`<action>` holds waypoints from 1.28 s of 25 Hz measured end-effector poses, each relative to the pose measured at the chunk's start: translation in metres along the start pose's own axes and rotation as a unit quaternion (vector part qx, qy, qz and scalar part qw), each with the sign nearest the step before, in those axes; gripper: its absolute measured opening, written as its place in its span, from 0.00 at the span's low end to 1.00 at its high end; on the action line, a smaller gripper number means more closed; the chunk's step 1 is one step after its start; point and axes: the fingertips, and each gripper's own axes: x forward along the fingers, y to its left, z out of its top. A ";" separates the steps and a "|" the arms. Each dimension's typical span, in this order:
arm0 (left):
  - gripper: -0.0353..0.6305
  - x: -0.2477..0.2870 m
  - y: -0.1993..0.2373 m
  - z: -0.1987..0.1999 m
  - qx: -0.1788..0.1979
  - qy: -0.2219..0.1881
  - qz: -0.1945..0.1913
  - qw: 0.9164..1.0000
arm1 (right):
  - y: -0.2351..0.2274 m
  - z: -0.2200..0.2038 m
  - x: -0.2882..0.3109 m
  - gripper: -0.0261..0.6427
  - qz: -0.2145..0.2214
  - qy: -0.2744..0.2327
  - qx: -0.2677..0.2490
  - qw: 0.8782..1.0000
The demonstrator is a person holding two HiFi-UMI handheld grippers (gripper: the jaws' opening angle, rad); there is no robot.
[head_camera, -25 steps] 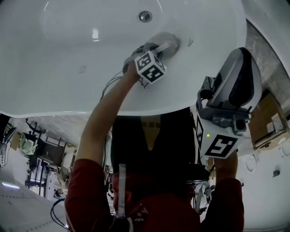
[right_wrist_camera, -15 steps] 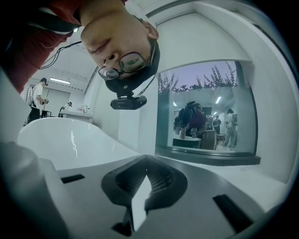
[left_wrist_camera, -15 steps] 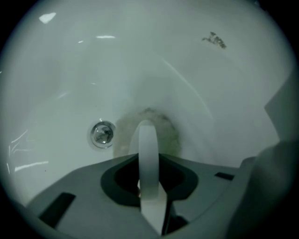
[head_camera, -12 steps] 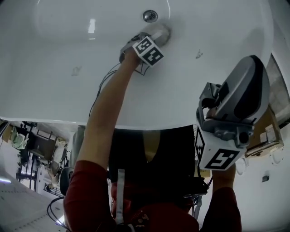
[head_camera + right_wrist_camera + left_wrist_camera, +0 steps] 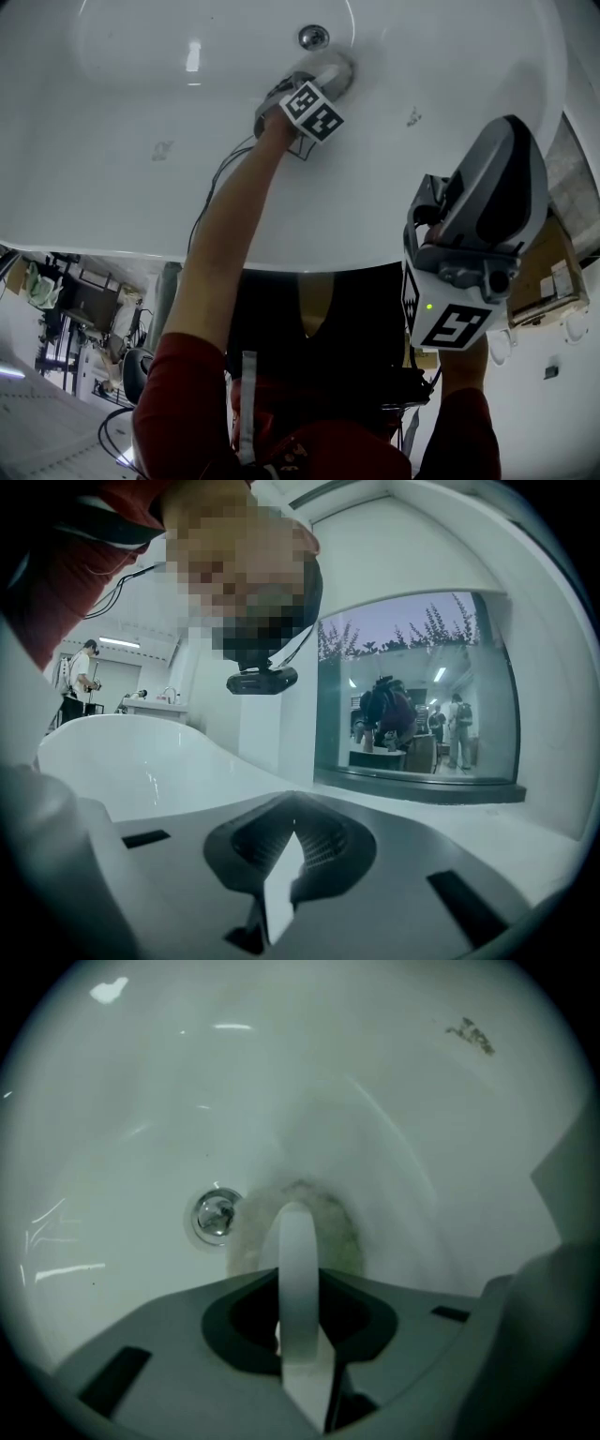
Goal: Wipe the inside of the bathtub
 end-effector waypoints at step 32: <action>0.19 -0.467 0.034 0.075 -0.085 -0.383 0.140 0.909 | 0.041 0.257 -0.049 0.06 -0.053 -0.070 -0.041 0.995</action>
